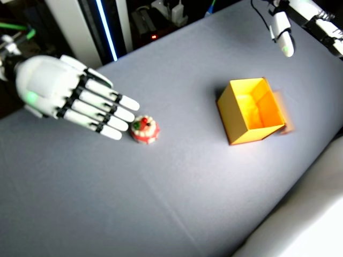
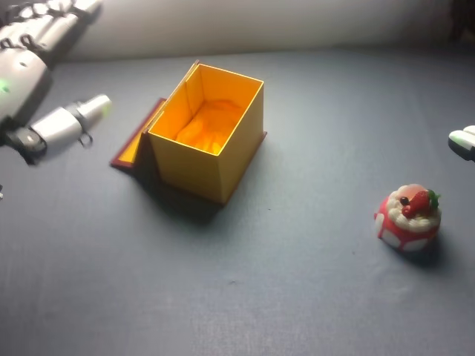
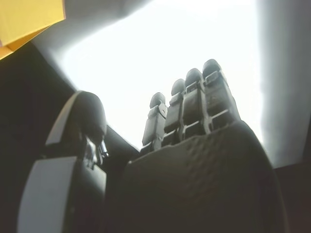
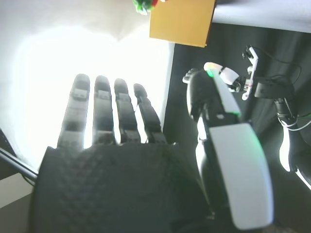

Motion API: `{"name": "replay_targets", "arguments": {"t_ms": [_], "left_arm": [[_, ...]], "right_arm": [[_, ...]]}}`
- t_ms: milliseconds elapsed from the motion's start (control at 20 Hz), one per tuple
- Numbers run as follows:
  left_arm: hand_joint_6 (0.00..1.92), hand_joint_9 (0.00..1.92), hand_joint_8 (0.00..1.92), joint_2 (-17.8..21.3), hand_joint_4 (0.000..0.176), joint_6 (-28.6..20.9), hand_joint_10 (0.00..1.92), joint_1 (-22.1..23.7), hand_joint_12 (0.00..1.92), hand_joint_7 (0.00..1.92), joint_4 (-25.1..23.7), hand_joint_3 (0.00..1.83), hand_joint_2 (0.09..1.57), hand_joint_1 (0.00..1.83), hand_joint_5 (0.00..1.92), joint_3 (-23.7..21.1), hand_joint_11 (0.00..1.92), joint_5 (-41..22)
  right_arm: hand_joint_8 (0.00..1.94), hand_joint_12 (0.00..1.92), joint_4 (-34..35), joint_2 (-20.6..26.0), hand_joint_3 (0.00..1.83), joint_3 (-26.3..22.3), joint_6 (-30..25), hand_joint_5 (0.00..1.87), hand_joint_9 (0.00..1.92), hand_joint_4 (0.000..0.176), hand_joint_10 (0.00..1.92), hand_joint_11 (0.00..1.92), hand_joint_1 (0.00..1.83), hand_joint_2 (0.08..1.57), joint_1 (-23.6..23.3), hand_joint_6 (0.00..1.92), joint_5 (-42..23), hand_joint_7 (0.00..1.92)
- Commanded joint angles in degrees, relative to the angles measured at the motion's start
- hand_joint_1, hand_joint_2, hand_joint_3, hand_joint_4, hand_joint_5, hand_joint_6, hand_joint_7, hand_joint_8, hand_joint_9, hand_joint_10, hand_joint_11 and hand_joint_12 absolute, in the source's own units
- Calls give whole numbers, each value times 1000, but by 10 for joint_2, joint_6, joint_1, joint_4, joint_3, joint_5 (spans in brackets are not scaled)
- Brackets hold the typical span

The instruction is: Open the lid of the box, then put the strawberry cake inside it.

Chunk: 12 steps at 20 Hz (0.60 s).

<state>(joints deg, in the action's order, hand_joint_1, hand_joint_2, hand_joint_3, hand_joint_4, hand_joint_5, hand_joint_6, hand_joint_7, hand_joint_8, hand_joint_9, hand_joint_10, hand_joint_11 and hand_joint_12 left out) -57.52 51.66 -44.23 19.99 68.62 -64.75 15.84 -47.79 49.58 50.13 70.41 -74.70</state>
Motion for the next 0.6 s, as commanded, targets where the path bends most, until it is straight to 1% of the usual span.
{"name": "replay_targets", "arguments": {"t_ms": [0, 50, 100, 150, 200, 250, 300, 350, 400, 450, 500, 550], "left_arm": [[0, 0, 0, 14, 149, 8, 0, 3, 6, 0, -19, 0, 1303, 668, 0, -2, 0, -54], [0, 0, 0, 22, 162, 9, 0, 4, 0, 0, -49, 0, 1306, 654, 0, -9, 0, -40], [0, 0, 0, 26, 162, 11, 0, 5, 0, 0, -69, 0, 1306, 654, 0, -14, 0, -27], [0, 0, 0, 35, 147, 16, 0, 7, 0, 0, -100, 5, 1332, 592, 0, -24, 0, -8], [0, 0, 0, 41, 132, 19, 0, 12, 0, 0, -132, 9, 1344, 569, 0, -31, 0, 14], [0, 0, 0, 45, 132, 20, 0, 15, 0, 0, -158, 9, 1344, 569, 0, -37, 0, 32], [0, 0, 0, 51, 113, 20, 0, 17, 0, 0, -182, 10, 1356, 544, 0, -43, 0, 48], [0, 0, 0, 59, 113, 23, 0, 19, 0, 0, -211, 10, 1356, 544, 0, -52, 0, 74], [0, 0, 0, 67, 64, 23, 0, 21, 0, 0, -235, 4, 1349, 606, 0, -60, 0, 93], [0, 0, 0, 72, 64, 23, 0, 23, 0, 0, -253, 4, 1349, 606, 0, -66, 0, 106], [8, 0, 0, 80, 30, 23, 0, 26, 0, 0, -275, 5, 1360, 565, 22, -74, 0, 123], [5, 67, 4, 86, 14, 23, 0, 28, 249, 38, -296, 0, 1356, 526, 60, -82, 0, 137]], "right_arm": [[0, 0, -5, 2, 0, 4, -5, 0, 0, 0, 0, 0, 633, 1317, -6, 0, -71, 0], [0, 0, -7, 2, 0, 6, -8, 0, 0, 0, 0, 0, 661, 1299, -9, 0, -68, 0], [0, 0, -9, 2, 0, 7, -8, 0, 0, 0, 0, 0, 661, 1299, -13, 0, -62, 0], [0, 0, -15, 3, 0, 11, -8, 0, 0, 0, 0, 0, 730, 1254, -19, 0, -51, 0], [0, 0, -22, 3, 0, 14, -8, 0, 0, 0, 0, 0, 736, 1244, -28, 0, -36, 0], [0, 0, -29, 3, 0, 18, -8, 0, 0, 0, 0, 0, 736, 1244, -37, 0, -20, 0], [0, 10, -34, 2, 0, 22, -8, 0, 0, 0, 0, 18, 709, 1237, -46, 0, -6, 0], [0, 10, -41, 0, 0, 27, -8, 0, 0, 0, 0, 18, 709, 1237, -57, 0, 12, 0], [0, 0, -47, -4, 0, 33, -8, 0, 0, 0, 0, 0, 746, 1222, -68, 0, 29, 0], [0, 0, -50, -7, 0, 37, -8, 0, 0, 0, 0, 0, 746, 1222, -77, 0, 41, 0], [0, 0, -57, -13, 0, 44, -8, 0, 0, 0, 0, 0, 787, 1200, -89, 0, 60, 0], [0, 19, -61, -18, 0, 51, -8, 13, 20, 0, 9, 39, 797, 1182, -100, 5, 79, 0]]}}
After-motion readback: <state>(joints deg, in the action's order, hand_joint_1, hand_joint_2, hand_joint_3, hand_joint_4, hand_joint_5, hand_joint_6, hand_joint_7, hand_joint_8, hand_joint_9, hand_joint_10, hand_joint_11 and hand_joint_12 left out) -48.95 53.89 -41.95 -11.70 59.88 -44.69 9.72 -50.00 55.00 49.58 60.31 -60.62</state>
